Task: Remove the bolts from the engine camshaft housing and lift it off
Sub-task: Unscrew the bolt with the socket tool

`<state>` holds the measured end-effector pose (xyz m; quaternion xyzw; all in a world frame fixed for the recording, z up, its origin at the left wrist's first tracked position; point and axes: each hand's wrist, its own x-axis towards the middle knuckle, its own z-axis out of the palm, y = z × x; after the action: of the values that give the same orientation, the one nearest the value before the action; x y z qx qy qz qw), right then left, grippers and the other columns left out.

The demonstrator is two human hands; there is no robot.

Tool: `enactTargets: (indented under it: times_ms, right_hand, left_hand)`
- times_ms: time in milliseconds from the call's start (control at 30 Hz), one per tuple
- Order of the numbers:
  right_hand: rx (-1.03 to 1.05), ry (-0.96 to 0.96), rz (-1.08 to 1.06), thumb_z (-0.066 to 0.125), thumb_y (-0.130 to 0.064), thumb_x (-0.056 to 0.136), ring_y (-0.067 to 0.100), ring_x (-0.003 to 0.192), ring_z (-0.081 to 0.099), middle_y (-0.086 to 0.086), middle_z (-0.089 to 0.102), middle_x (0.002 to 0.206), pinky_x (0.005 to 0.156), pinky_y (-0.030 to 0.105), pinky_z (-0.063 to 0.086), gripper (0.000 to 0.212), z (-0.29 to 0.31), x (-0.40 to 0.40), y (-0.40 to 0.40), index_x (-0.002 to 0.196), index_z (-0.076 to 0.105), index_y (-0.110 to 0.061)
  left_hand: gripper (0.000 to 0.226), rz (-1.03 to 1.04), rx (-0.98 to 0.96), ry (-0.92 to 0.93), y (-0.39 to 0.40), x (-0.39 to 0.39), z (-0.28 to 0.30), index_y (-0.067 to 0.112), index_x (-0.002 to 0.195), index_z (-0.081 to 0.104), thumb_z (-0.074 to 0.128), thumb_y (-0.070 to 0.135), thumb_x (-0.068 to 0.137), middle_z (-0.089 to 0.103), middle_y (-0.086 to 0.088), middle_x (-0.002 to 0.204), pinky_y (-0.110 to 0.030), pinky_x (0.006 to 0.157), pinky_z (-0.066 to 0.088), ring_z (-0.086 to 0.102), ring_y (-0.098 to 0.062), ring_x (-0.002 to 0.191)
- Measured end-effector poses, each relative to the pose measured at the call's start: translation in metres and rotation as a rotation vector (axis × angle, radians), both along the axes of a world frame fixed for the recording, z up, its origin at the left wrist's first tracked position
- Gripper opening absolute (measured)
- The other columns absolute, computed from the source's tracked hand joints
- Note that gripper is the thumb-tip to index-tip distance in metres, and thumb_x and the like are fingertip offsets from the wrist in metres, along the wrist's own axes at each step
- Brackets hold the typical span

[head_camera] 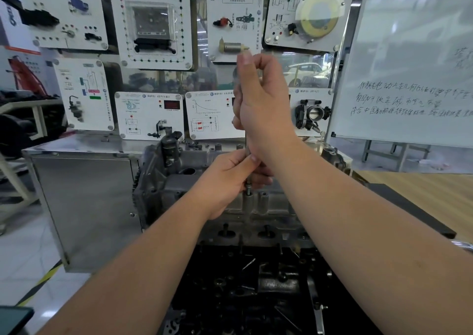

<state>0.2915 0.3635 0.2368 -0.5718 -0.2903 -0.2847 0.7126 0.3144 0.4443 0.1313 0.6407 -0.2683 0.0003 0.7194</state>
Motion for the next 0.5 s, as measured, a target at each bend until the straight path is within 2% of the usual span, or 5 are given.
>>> enactTargets:
  times_ms: [100, 233, 333, 433, 500]
  right_hand:
    - [0.044, 0.007, -0.008, 0.051, -0.026, 0.105, 0.011, 0.049, 0.037, -0.005, 0.052, 0.060, 0.045, 0.027, 0.033, 0.016, 0.0012, -0.0007, -0.0016, 0.091, 0.053, -0.020]
    - [0.052, 0.121, 0.105, 0.044, -0.029, 0.108, 0.010, 0.048, 0.045, -0.007, 0.061, 0.060, 0.044, 0.023, 0.035, 0.027, 0.0069, -0.0023, -0.0062, 0.092, 0.061, -0.015]
    - [0.090, 0.176, 0.185, 0.039, -0.037, 0.108, 0.009, 0.044, 0.037, -0.003, 0.054, 0.058, 0.043, 0.023, 0.028, 0.036, 0.0038, -0.0011, -0.0072, 0.095, 0.064, -0.014]
    - [0.074, 0.070, 0.089, 0.045, -0.040, 0.106, 0.013, 0.047, 0.029, -0.002, 0.043, 0.059, 0.043, 0.024, 0.026, 0.025, -0.0011, -0.0002, -0.0060, 0.098, 0.055, -0.019]
    - [0.067, 0.013, 0.016, 0.052, -0.034, 0.104, 0.014, 0.050, 0.025, -0.002, 0.037, 0.061, 0.045, 0.027, 0.025, 0.018, -0.0020, -0.0007, -0.0052, 0.095, 0.048, -0.018]
  left_hand:
    - [0.033, -0.009, 0.009, 0.005, 0.0008, -0.0001, 0.0009, 0.002, 0.109, 0.067, 0.049, 0.030, 0.106, 0.075, -0.011, 0.096, -0.041, 0.086, 0.061, 0.073, -0.022, 0.083]
    - [0.052, -0.054, -0.031, 0.020, 0.0039, 0.0010, -0.0006, -0.003, 0.117, 0.064, 0.052, 0.045, 0.100, 0.075, -0.017, 0.103, -0.042, 0.089, 0.060, 0.072, -0.029, 0.091]
    - [0.048, -0.050, -0.048, 0.020, 0.0037, 0.0025, -0.0022, 0.000, 0.115, 0.066, 0.051, 0.043, 0.100, 0.075, -0.017, 0.102, -0.037, 0.084, 0.060, 0.073, -0.027, 0.090]
    - [0.043, -0.040, -0.051, 0.028, 0.0009, 0.0028, -0.0014, 0.005, 0.109, 0.070, 0.055, 0.043, 0.096, 0.075, -0.017, 0.102, -0.039, 0.084, 0.061, 0.072, -0.027, 0.088]
    - [0.040, -0.036, -0.051, 0.041, 0.0001, 0.0024, -0.0001, 0.005, 0.107, 0.071, 0.055, 0.041, 0.096, 0.075, -0.017, 0.100, -0.039, 0.084, 0.061, 0.072, -0.027, 0.087]
